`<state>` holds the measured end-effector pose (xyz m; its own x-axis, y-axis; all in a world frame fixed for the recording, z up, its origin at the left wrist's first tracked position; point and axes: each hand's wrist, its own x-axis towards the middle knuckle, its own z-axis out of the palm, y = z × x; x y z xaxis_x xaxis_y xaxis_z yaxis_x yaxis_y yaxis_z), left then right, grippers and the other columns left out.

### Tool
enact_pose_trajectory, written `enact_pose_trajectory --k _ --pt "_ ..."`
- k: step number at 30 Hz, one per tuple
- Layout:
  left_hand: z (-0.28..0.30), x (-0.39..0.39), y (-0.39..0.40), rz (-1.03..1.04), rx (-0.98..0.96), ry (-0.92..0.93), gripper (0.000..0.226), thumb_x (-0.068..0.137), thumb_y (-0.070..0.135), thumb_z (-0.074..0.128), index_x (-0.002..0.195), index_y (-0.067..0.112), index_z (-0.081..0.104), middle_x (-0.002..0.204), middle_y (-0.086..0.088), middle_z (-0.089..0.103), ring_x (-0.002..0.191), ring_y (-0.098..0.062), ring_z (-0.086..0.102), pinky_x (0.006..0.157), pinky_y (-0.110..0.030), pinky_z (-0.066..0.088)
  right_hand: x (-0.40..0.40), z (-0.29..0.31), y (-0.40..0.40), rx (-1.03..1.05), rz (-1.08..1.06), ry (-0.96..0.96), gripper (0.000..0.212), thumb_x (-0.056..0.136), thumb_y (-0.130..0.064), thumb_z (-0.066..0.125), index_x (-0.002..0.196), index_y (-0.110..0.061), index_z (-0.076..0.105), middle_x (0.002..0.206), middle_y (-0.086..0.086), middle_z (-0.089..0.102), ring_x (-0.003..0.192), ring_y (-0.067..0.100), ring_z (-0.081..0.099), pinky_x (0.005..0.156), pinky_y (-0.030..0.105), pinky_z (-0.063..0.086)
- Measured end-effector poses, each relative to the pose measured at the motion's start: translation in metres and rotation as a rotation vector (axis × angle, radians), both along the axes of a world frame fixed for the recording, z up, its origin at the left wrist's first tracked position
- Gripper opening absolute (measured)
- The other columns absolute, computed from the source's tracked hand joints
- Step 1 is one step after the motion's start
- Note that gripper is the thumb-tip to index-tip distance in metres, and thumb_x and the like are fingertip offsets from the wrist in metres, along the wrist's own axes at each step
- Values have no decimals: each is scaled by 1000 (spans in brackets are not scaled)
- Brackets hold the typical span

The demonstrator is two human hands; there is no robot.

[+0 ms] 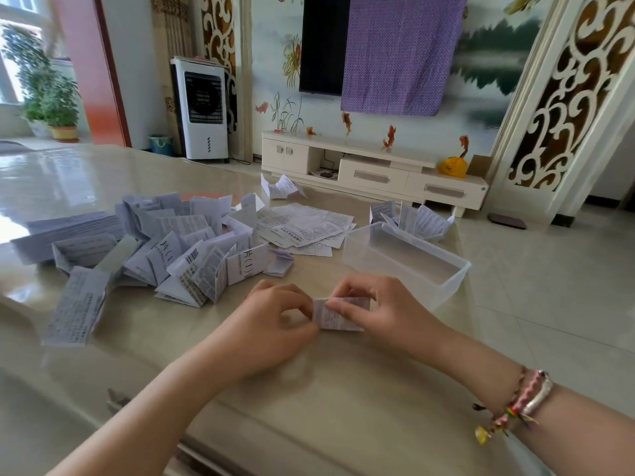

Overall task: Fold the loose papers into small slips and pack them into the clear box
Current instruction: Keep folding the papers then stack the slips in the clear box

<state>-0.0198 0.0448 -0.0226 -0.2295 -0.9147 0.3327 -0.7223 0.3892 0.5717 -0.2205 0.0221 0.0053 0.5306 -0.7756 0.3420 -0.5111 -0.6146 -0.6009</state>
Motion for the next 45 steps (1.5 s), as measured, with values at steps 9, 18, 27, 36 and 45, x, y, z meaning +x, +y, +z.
enact_pose_trajectory --k 9,18,27,36,45 --pt "-12 -14 -1 245 -50 -3 24 89 47 56 102 32 43 98 16 45 97 -15 35 95 -34 35 13 -24 -21 -176 -220 442 41 93 -58 29 104 -23 47 102 -7 49 97 15 41 85 35 36" --pt "-6 -18 4 250 -71 -271 27 97 49 39 117 40 54 113 14 41 107 -17 31 91 -31 28 20 -20 -10 -224 -345 592 33 84 -4 41 110 -21 31 114 0 28 106 22 32 80 32 27" --pt "-1 -14 -6 215 83 -99 15 93 41 55 104 39 63 99 12 45 98 -17 39 98 -35 35 -10 -15 8 -202 -49 312 25 95 -23 48 118 -21 58 110 -8 60 103 8 51 90 22 39" --pt "21 -5 -23 250 83 95 21 94 22 54 110 24 66 101 7 61 91 -17 58 88 -30 46 1 6 0 -580 -100 669 18 88 -28 48 91 -21 64 77 0 66 68 25 64 52 33 48" --pt "32 13 -46 421 181 275 27 90 14 47 78 32 63 78 6 70 71 -15 61 61 -24 44 12 70 -96 -599 -463 364 20 92 -17 58 105 -20 73 80 3 57 74 21 52 64 28 36"
